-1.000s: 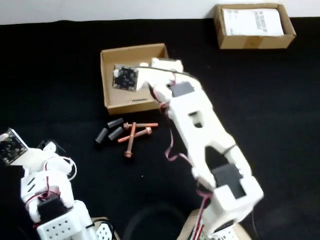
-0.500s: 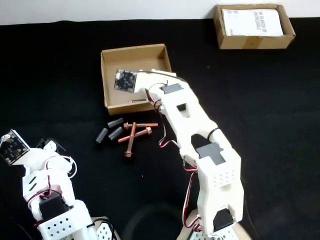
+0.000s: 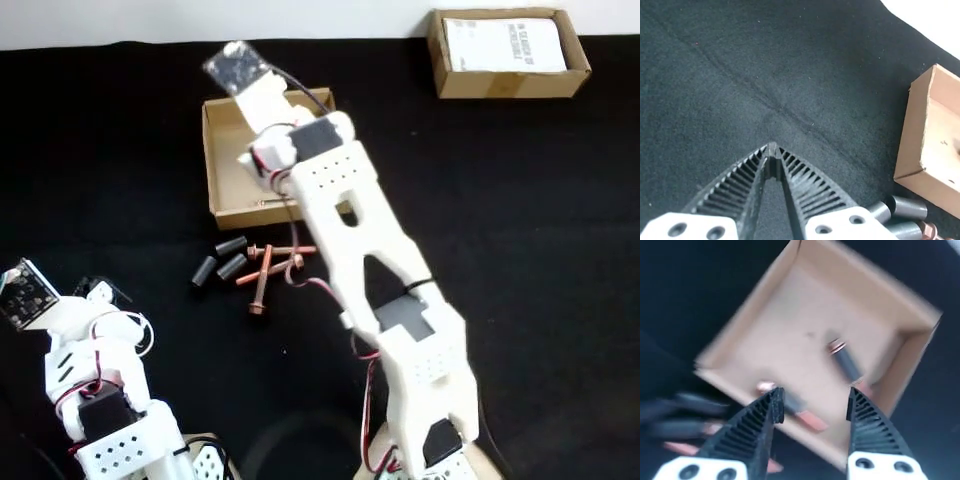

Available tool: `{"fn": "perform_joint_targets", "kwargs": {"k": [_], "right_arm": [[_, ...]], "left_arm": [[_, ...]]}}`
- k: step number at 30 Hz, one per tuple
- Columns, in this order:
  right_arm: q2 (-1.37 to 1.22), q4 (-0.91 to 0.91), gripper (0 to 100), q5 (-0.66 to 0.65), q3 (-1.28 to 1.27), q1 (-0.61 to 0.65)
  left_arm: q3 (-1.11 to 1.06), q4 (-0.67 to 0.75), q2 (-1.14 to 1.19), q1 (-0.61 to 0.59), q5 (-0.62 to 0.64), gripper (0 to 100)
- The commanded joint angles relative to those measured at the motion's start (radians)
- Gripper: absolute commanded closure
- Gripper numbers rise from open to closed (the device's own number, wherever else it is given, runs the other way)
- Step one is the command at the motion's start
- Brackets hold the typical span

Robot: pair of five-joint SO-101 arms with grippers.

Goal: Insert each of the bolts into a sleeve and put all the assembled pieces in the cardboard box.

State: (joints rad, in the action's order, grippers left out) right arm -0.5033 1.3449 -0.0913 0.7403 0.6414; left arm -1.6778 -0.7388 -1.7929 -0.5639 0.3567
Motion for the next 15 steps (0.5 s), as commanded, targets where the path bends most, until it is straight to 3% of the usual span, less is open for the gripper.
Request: {"fn": "perform_joint_targets", "kwargs": {"k": [1,4,6,9,15], "right_arm": [[0.008,0.185,81.8,0.542,0.120,0.067],[0.005,0.219,81.8,0.810,0.114,0.114],[0.004,0.200,81.8,0.911,0.081,0.147],[0.004,0.119,81.8,0.987,0.002,0.200],[0.004,-0.090,81.8,1.026,-0.156,0.278]], "left_arm": [[-0.018,0.018,-0.007,-0.007,0.006,99],[-0.018,0.018,-0.007,-0.016,0.003,99],[-0.018,0.020,-0.007,-0.062,0.003,99],[-0.018,0.018,-0.007,-0.182,0.000,99],[-0.018,-0.038,-0.007,-0.532,-0.002,99]]}}
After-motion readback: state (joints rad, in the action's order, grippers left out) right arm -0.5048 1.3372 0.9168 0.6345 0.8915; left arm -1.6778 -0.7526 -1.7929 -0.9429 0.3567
